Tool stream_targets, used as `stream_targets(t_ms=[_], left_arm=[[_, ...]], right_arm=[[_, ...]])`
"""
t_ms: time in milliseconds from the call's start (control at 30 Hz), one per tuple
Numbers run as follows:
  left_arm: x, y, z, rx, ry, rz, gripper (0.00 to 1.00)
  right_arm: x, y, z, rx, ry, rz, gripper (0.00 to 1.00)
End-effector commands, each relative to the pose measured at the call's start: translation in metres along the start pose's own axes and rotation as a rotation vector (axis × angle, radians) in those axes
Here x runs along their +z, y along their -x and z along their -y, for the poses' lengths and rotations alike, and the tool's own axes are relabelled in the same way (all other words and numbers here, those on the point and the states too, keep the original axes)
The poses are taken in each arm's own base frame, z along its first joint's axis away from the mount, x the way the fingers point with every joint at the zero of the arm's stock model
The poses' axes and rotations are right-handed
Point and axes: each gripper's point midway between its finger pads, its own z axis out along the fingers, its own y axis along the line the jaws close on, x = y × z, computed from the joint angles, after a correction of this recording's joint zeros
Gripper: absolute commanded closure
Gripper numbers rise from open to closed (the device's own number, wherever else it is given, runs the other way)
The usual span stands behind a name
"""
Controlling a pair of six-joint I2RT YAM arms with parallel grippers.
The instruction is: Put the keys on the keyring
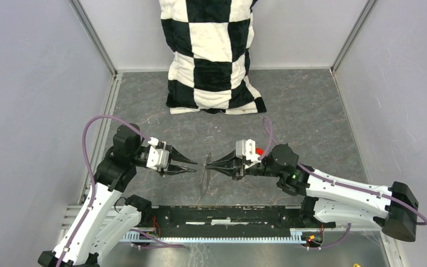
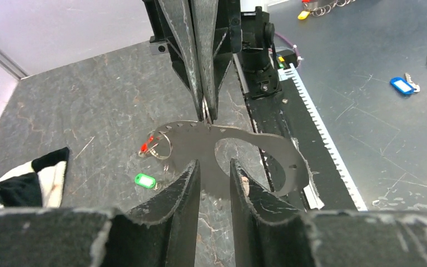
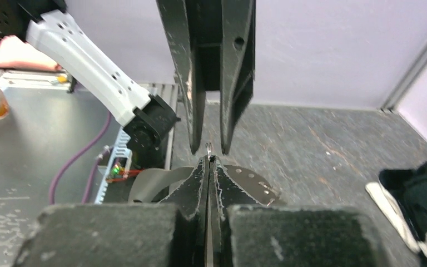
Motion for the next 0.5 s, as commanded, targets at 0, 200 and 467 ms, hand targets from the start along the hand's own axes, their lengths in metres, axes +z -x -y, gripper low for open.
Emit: stream_targets(t_ms=[0,200,467], left_arm=[[0.004,0.008,0.006,-0.06,-0.058,0.051,0.68],[0.004,0.008,0.006,-0.056,-0.059,0.052,0.68],[0.003,0.01,0.005,-0.044,-0.049,0.05,0.74]], right_arm=[[0.006,0.049,-0.006,0.008,0.053,0.205,0.99],[0.015,0.045,-0.007,0.035,0.08,0.215,0.99],[0.022,0.038,-0.006,0.048,0.085,0.201,0.99]])
